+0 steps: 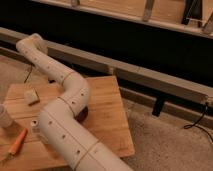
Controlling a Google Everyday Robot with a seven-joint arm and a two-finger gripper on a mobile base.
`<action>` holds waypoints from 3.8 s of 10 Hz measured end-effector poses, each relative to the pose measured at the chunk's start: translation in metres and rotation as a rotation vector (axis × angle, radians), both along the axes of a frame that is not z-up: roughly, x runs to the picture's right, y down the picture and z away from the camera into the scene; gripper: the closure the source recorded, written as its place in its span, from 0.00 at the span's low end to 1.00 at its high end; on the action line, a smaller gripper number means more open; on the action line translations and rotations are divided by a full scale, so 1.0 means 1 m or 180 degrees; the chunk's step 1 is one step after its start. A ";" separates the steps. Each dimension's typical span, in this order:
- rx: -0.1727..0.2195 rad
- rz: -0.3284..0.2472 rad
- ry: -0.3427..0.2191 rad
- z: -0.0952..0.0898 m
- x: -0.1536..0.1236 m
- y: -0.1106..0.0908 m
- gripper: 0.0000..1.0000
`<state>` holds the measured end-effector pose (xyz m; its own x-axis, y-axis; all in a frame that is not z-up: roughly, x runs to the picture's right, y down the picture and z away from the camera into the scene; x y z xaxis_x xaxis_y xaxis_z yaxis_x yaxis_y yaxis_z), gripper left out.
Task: Place the eraser in the ceramic cup
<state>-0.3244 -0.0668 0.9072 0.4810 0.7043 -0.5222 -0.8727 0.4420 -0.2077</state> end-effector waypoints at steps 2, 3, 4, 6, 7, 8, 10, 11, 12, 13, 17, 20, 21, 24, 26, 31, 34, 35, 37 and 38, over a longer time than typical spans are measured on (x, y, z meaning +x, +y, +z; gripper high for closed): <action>-0.0001 -0.0001 0.0001 0.000 0.000 0.000 1.00; 0.0000 -0.0001 0.0001 0.000 0.000 0.000 1.00; -0.0002 -0.0002 0.0002 0.000 0.000 0.000 1.00; -0.0001 -0.0002 0.0002 0.000 0.000 0.000 1.00; -0.0001 -0.0002 0.0002 0.000 0.000 0.000 1.00; -0.0001 -0.0001 0.0001 0.000 0.000 0.000 1.00; -0.0001 -0.0001 0.0002 0.000 0.000 0.000 1.00; -0.0001 -0.0001 0.0002 0.000 0.000 0.000 1.00; -0.0001 -0.0002 0.0002 0.000 0.000 0.000 1.00; -0.0001 -0.0001 0.0002 0.000 0.000 0.000 1.00; -0.0003 -0.0003 0.0003 0.000 0.000 0.001 1.00; -0.0009 -0.0003 0.0000 0.000 0.000 0.001 1.00; -0.0009 -0.0003 0.0000 0.000 0.000 0.001 1.00; 0.0141 0.0004 -0.0160 -0.005 -0.018 -0.013 1.00; 0.0585 -0.0030 -0.0225 -0.006 -0.036 -0.043 1.00; 0.1058 0.0145 -0.0399 -0.024 -0.072 -0.038 1.00; 0.1162 0.0267 -0.0612 -0.051 -0.077 -0.042 1.00; 0.1210 0.0305 -0.0664 -0.059 -0.079 -0.048 1.00; 0.1210 0.0305 -0.0665 -0.059 -0.079 -0.048 1.00; 0.1209 0.0304 -0.0663 -0.059 -0.079 -0.047 1.00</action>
